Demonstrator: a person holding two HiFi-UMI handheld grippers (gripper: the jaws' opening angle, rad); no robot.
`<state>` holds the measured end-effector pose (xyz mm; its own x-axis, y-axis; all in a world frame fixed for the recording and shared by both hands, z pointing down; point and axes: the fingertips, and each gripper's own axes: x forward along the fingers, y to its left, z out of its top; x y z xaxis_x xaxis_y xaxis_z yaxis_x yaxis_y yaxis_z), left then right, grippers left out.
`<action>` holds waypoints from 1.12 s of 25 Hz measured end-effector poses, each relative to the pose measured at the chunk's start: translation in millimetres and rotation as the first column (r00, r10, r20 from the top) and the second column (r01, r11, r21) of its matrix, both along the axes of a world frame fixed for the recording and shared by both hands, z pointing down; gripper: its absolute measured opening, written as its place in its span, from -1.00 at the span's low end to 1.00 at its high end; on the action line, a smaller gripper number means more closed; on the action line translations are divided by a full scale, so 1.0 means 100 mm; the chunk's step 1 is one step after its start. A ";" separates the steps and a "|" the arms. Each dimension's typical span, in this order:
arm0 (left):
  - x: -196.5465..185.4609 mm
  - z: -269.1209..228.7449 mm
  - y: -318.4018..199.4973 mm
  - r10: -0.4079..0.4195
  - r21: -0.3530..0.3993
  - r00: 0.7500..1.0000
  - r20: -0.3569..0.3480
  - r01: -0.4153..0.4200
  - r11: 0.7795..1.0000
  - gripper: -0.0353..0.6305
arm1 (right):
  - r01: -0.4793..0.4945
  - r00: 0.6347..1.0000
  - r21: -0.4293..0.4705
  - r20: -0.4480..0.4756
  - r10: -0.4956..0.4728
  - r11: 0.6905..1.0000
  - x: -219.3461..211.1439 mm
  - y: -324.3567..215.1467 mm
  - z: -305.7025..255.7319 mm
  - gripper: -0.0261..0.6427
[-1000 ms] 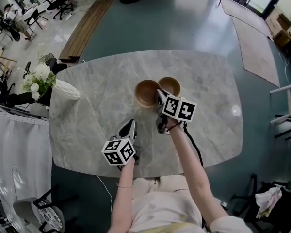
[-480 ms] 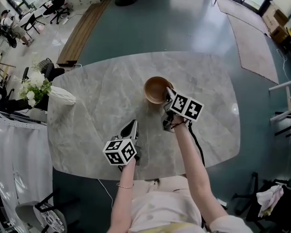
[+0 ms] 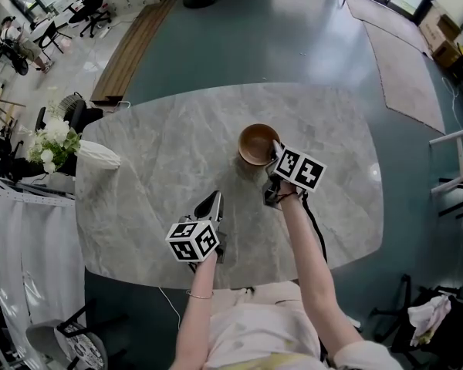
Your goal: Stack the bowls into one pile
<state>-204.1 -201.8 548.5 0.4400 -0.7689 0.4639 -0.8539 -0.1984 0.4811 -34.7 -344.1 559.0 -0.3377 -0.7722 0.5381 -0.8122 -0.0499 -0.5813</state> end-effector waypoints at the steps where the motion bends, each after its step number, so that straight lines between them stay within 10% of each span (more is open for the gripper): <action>1: 0.01 0.03 0.00 0.004 -0.007 1.000 0.003 -0.004 1.000 -0.89 | 0.004 1.000 -0.003 -0.012 -0.004 1.000 0.00 -0.01 0.02 -0.78; 28: 0.11 0.14 0.08 0.002 -0.052 1.000 0.023 -0.001 0.999 -0.89 | 0.233 0.928 0.041 -0.309 -0.209 0.972 -0.16 -0.02 0.00 -0.50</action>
<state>-193.4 -193.5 562.4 0.4295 -0.7431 0.5132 -0.8648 -0.1748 0.4706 -50.4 -346.0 559.4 -0.3363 -0.7387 0.5842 -0.9346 0.1853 -0.3037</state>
